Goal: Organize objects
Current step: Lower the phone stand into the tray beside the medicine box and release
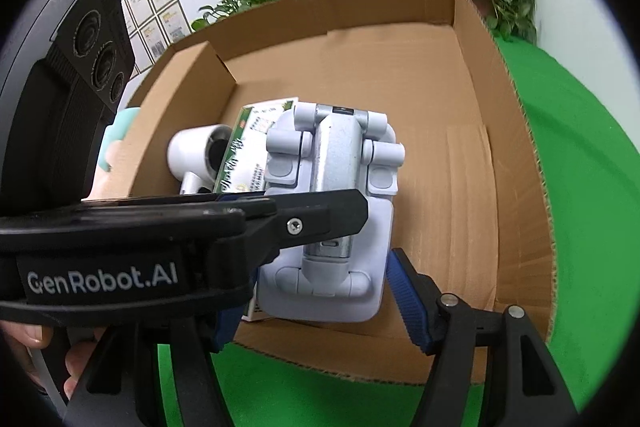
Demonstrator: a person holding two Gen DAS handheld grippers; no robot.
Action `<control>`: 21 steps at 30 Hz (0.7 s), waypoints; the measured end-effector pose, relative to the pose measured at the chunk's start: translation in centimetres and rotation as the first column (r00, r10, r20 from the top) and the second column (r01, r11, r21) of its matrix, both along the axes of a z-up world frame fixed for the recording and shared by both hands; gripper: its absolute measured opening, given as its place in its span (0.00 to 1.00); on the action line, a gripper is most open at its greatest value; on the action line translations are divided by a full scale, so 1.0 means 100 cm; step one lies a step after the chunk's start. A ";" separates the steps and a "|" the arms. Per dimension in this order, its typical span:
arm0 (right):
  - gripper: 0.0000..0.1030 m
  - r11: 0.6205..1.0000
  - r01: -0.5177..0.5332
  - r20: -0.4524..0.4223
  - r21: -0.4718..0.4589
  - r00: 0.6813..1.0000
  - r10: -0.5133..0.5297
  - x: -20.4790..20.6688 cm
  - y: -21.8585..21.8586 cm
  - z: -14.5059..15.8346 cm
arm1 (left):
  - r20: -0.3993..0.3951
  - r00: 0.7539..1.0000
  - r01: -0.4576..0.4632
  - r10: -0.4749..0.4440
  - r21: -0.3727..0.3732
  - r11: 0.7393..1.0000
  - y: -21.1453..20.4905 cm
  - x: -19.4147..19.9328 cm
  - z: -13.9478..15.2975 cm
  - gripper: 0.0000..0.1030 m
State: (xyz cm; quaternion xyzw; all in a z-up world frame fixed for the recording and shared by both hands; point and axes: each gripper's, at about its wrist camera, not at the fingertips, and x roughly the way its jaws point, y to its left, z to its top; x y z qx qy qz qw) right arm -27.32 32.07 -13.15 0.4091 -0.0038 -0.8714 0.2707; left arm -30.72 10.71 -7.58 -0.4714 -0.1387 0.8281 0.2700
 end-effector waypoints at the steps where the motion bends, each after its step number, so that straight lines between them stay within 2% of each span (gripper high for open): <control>1: 0.63 1.000 0.000 0.008 0.000 1.000 0.000 -0.001 0.000 -0.002 | 0.007 1.000 -0.001 0.001 -0.007 1.000 0.001 -0.002 -0.002 0.32; 4: 0.63 1.000 -0.002 0.022 0.016 1.000 0.001 -0.003 -0.001 -0.010 | 0.027 1.000 0.002 0.000 -0.046 0.999 0.006 -0.008 -0.010 0.31; 5: 0.50 1.000 -0.015 0.021 0.016 1.000 0.014 -0.002 -0.002 -0.011 | 0.040 0.999 0.010 -0.007 -0.061 0.998 0.009 -0.010 -0.014 0.27; 6: 0.45 0.999 -0.011 0.019 0.034 1.000 0.010 -0.002 -0.004 -0.011 | 0.054 0.999 0.010 -0.007 -0.065 0.998 0.011 -0.012 -0.018 0.27; 9: 0.46 0.999 -0.005 0.031 0.038 1.000 0.004 -0.005 -0.003 -0.014 | 0.075 0.997 -0.007 0.010 -0.042 0.999 0.010 -0.019 -0.025 0.27; 19: 0.47 0.998 0.003 0.042 0.068 0.999 -0.006 -0.006 -0.005 -0.017 | 0.106 0.994 -0.004 0.007 -0.030 1.000 0.009 -0.025 -0.025 0.27; 21: 0.49 0.997 0.005 0.044 0.080 0.999 -0.009 -0.005 -0.006 -0.017 | 0.106 0.994 -0.004 0.007 -0.034 0.999 0.009 -0.026 -0.025 0.30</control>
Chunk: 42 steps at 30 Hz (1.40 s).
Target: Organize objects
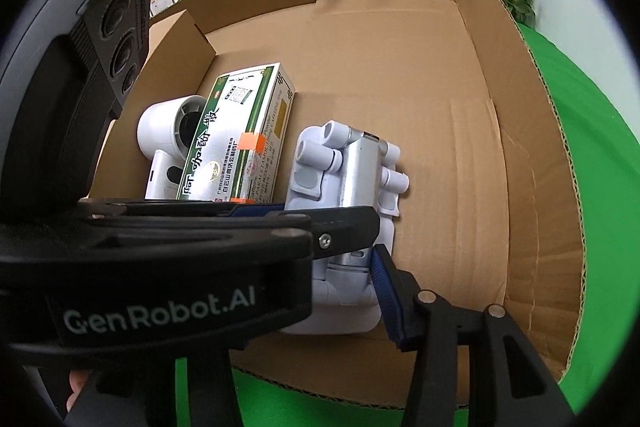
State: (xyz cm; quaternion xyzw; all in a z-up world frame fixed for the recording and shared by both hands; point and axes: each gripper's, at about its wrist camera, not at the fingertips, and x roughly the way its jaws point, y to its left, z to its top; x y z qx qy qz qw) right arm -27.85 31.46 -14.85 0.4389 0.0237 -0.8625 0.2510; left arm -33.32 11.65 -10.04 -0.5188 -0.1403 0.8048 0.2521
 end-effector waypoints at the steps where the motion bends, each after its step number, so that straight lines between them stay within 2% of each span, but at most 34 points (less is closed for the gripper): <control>1: 0.50 1.000 0.002 0.001 0.004 1.000 -0.002 0.000 0.000 0.000 | -0.001 1.000 -0.002 0.002 -0.015 1.000 0.001 0.000 0.001 0.30; 4: 0.54 1.000 0.012 0.016 -0.006 1.000 -0.012 0.000 0.003 -0.003 | -0.011 1.000 -0.006 0.006 -0.049 0.999 0.005 0.001 0.002 0.32; 7: 0.57 1.000 0.009 0.016 -0.010 1.000 -0.009 0.001 0.006 -0.005 | -0.009 1.000 -0.015 0.014 -0.096 0.995 0.007 0.002 0.003 0.39; 9: 0.57 1.000 0.004 0.014 -0.010 1.000 -0.004 0.002 0.006 -0.004 | -0.016 1.000 -0.023 0.022 -0.094 0.995 0.007 0.003 0.005 0.45; 11: 0.58 1.000 -0.002 0.015 -0.013 1.000 0.002 0.003 0.007 -0.004 | -0.033 0.999 -0.038 0.035 -0.101 0.994 0.005 0.006 0.009 0.46; 13: 0.64 1.000 -0.001 0.000 -0.019 1.000 0.001 0.005 0.009 -0.001 | -0.061 0.997 -0.050 0.043 -0.114 0.992 0.005 0.010 0.015 0.46; 15: 0.78 1.000 0.008 -0.029 -0.009 1.000 -0.008 0.010 0.010 0.002 | -0.107 0.993 -0.066 0.053 -0.125 0.990 0.003 0.017 0.023 0.47; 18: 0.86 1.000 0.000 -0.061 -0.013 0.998 -0.001 0.019 0.012 0.009 | -0.200 0.977 -0.105 0.076 -0.137 0.985 -0.010 0.036 0.039 0.54; 21: 1.00 1.000 0.015 -0.124 0.006 0.992 -0.014 0.033 0.011 0.018 | -0.326 0.940 -0.159 0.102 -0.153 0.975 -0.019 0.060 0.062 0.68; 25: 1.00 1.000 0.015 -0.185 0.009 0.983 -0.013 0.054 0.004 0.031 | -0.508 0.855 -0.246 0.110 -0.209 0.947 -0.038 0.099 0.091 0.82; 27: 1.00 1.000 0.017 -0.214 0.010 0.977 -0.014 0.064 -0.001 0.035 | -0.552 0.823 -0.301 0.133 -0.224 0.927 -0.053 0.121 0.098 0.97; 28: 1.00 1.000 0.024 -0.226 0.003 0.974 -0.023 0.068 -0.003 0.036 | -0.578 0.803 -0.328 0.148 -0.222 0.918 -0.064 0.134 0.101 1.00; 31: 1.00 0.999 0.050 -0.252 -0.010 0.966 -0.051 0.081 -0.011 0.037 | -0.629 0.760 -0.367 0.162 -0.211 0.906 -0.101 0.183 0.109 1.00; 33: 1.00 0.997 0.070 -0.276 -0.014 0.959 -0.071 0.091 -0.012 0.037 | -0.638 0.751 -0.383 0.169 -0.213 0.899 -0.113 0.201 0.106 1.00; 36: 1.00 0.994 0.101 -0.309 -0.028 0.945 -0.105 0.103 -0.011 0.037 | -0.642 0.745 -0.401 0.184 -0.209 0.892 -0.124 0.212 0.097 0.99; 42: 1.00 0.986 0.157 -0.357 -0.060 0.919 -0.168 0.120 -0.004 0.037 | -0.682 0.697 -0.445 0.221 -0.169 0.879 -0.136 0.229 0.089 1.00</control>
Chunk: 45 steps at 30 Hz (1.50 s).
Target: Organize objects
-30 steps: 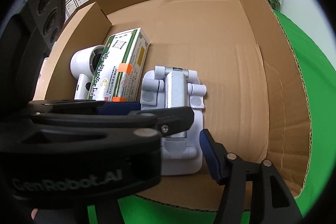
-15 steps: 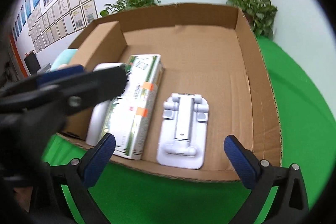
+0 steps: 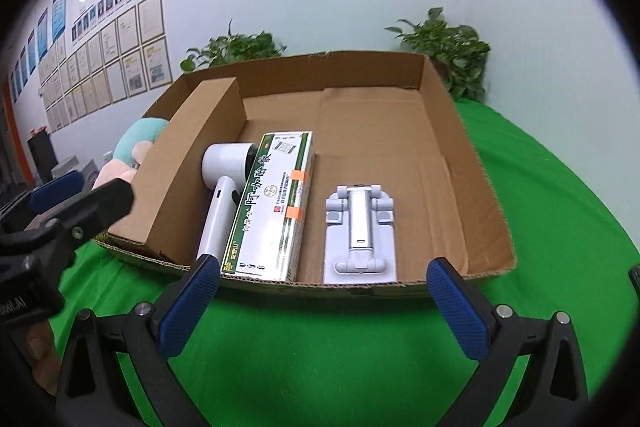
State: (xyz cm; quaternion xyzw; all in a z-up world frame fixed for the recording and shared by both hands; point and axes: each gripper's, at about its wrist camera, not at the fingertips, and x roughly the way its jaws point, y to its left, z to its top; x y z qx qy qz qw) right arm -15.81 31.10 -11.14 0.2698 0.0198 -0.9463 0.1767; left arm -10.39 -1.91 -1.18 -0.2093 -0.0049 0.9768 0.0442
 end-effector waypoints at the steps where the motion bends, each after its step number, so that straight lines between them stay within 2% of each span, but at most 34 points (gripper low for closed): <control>1: 1.00 1.000 0.000 -0.010 -0.018 1.000 0.000 0.003 0.002 0.002 | -0.017 1.000 -0.007 0.007 -0.001 1.000 -0.002 0.005 0.000 1.00; 3: 1.00 0.999 0.008 -0.034 -0.041 0.999 -0.010 0.008 0.004 0.004 | -0.037 0.999 -0.013 0.013 -0.010 1.000 0.001 0.006 0.002 1.00; 7: 1.00 1.000 0.024 -0.090 -0.012 0.996 -0.025 0.017 0.001 0.006 | -0.048 0.998 -0.039 0.037 -0.036 0.999 -0.001 0.012 -0.003 1.00; 17: 1.00 0.999 0.041 -0.079 0.026 0.996 -0.039 -0.001 -0.004 -0.007 | 0.001 0.994 -0.107 0.107 -0.012 0.994 -0.011 -0.011 -0.035 1.00; 22: 1.00 0.998 0.041 -0.055 0.046 0.998 -0.039 -0.019 -0.005 -0.021 | 0.018 0.991 -0.134 0.135 -0.054 0.989 -0.009 -0.028 -0.053 1.00; 25: 1.00 0.996 0.046 -0.036 0.071 0.998 -0.044 -0.024 -0.006 -0.030 | 0.068 0.985 -0.152 0.156 -0.062 0.986 -0.011 -0.042 -0.064 1.00; 30: 1.00 0.996 0.055 -0.040 0.072 0.998 -0.053 -0.025 -0.006 -0.032 | 0.117 0.979 -0.164 0.166 -0.032 0.986 -0.021 -0.057 -0.070 1.00; 36: 1.00 0.993 0.061 -0.033 0.106 0.998 -0.058 -0.027 -0.010 -0.033 | 0.150 0.967 -0.190 0.207 -0.118 0.975 -0.011 -0.078 -0.078 1.00; 45: 1.00 0.992 0.058 -0.024 0.108 0.998 -0.056 -0.026 -0.012 -0.034 | 0.172 0.959 -0.201 0.227 -0.158 0.967 -0.006 -0.102 -0.089 1.00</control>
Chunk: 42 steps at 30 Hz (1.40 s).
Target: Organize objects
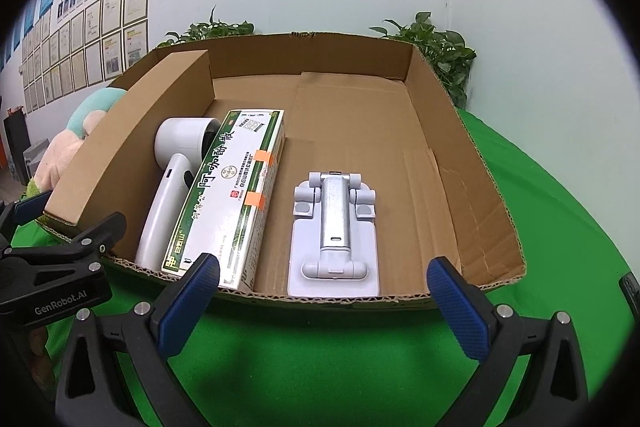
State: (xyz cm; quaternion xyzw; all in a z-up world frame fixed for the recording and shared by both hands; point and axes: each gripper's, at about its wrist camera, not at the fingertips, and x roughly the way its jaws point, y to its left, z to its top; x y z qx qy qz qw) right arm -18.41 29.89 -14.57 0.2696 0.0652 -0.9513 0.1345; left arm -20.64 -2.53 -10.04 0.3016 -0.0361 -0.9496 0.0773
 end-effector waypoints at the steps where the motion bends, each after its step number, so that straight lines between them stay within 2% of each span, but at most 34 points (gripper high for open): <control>1: 1.00 1.000 0.000 0.001 -0.001 1.000 0.000 0.000 0.001 0.000 | 0.002 1.000 0.000 0.000 -0.002 1.000 0.000 -0.003 -0.001 1.00; 16: 1.00 1.000 0.000 0.001 -0.001 1.000 0.000 -0.001 0.001 0.000 | -0.004 1.000 0.000 0.000 0.008 1.000 0.001 -0.017 -0.005 1.00; 42: 1.00 1.000 -0.001 0.001 -0.001 1.000 0.001 -0.001 0.001 0.000 | -0.006 1.000 0.001 -0.001 0.026 1.000 -0.001 -0.007 -0.007 1.00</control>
